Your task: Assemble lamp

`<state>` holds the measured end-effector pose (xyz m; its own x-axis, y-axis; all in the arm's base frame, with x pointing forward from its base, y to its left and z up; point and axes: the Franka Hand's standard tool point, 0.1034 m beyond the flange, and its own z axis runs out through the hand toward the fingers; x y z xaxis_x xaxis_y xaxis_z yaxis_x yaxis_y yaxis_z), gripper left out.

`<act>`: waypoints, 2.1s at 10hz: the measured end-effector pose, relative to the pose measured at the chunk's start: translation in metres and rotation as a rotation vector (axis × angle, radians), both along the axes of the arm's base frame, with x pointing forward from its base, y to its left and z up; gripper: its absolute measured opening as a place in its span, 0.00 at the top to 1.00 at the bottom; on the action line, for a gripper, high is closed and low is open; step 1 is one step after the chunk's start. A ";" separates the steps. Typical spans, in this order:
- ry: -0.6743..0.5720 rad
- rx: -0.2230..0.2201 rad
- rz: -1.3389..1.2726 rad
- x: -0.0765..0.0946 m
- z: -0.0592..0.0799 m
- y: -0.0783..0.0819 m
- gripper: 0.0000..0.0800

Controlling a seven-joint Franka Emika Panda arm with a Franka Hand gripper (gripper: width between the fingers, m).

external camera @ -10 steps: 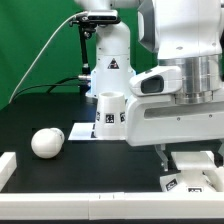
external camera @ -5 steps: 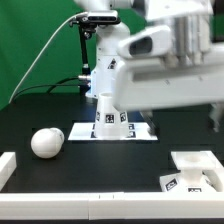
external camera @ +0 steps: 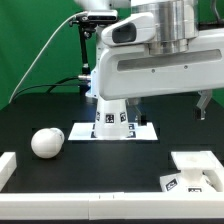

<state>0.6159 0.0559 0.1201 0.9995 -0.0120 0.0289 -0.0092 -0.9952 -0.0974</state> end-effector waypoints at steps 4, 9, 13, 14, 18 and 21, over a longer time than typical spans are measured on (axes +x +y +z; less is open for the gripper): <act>0.092 -0.004 -0.223 -0.039 -0.013 -0.083 0.13; 0.171 0.021 -0.217 -0.055 -0.020 -0.100 0.13; 0.429 0.067 -0.191 -0.084 -0.019 -0.161 0.13; 0.482 0.075 -0.178 -0.084 -0.019 -0.159 0.13; 0.861 0.108 -0.090 -0.113 -0.031 -0.194 0.13; 1.069 0.097 -0.095 -0.121 -0.053 -0.226 0.13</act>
Offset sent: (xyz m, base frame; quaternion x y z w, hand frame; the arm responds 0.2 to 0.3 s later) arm -0.0373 -0.1000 -0.0294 0.0377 -0.0346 0.1326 0.9899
